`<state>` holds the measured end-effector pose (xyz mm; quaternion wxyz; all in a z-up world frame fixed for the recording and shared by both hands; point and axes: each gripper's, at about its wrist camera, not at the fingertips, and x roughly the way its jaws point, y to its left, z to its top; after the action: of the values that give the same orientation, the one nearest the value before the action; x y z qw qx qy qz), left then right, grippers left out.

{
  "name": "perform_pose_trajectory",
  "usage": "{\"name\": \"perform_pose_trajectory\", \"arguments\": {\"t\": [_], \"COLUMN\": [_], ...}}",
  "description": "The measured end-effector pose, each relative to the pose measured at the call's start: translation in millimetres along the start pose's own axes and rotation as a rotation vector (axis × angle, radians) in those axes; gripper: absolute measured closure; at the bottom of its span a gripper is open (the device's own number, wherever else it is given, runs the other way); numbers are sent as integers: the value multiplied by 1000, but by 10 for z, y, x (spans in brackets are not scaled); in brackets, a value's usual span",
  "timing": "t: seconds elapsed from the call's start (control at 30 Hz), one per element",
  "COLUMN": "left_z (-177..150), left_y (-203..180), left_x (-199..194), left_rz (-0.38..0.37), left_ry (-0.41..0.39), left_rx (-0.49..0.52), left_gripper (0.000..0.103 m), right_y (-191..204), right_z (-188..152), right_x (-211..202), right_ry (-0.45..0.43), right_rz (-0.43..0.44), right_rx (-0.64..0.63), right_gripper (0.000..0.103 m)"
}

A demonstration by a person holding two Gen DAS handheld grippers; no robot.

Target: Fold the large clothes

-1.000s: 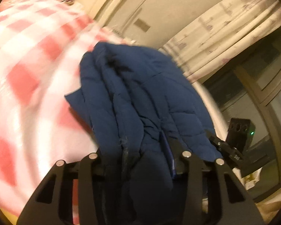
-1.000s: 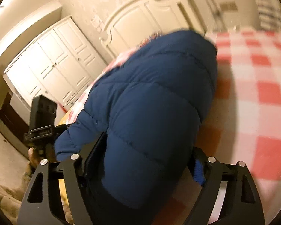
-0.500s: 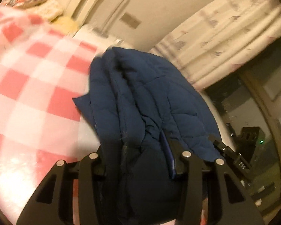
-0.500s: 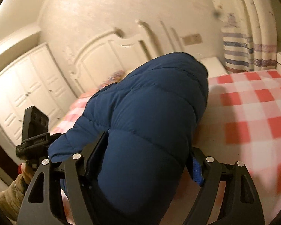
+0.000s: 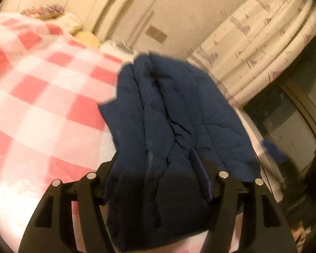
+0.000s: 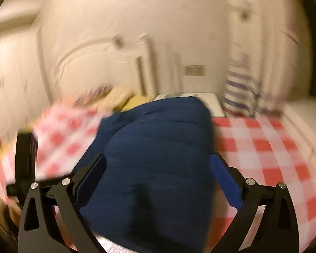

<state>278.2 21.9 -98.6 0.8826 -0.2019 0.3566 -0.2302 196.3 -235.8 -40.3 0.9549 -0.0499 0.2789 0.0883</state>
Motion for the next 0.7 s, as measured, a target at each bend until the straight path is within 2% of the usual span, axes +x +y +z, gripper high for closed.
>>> {"name": "perform_pose_trajectory", "arguments": {"t": [0.03,0.07,0.13,0.17,0.3,0.37,0.47,0.53,0.57,0.6,0.67,0.7], "left_z": [37,113,298,428,811,911,976,935,862,798,789,807], "left_y": [-16,-58,-194,-320,-960,-1215,-1440,-1428,-1322,-1200,-815,-703], "left_x": [-102,-242,-381,-387,-21,211,614,905,1141,1314,1375,1359], "left_rz": [23,48,60,66,117,174,244,308,388,430,323,312], "left_ry": [-42,-102,-152,-145,-23,-10,9,33,89,142,163,177], "left_rx": [9,28,78,123,340,411,470,500,506,489,326,268], "left_gripper": [40,37,28,23,16,14,10,10,8,6,6,6], "right_y": [145,309,447,470,453,469,493,461,458,461,471,496], "right_z": [-56,-160,-295,-344,-404,-407,-443,-435,-444,-452,-469,-477], "right_x": [74,203,260,263,258,210,152,165,158,149,130,125], "right_ry": [46,105,91,97,101,99,97,96,95,95,93,97], "right_rz": [2,3,-43,-40,-30,-34,-36,-36,-38,-39,-32,-34], "right_rx": [-54,-111,-176,-181,-156,-152,-142,-138,-137,-136,-141,-156], "right_gripper": [19,19,19,19,19,19,19,19,19,19,19,19]}}
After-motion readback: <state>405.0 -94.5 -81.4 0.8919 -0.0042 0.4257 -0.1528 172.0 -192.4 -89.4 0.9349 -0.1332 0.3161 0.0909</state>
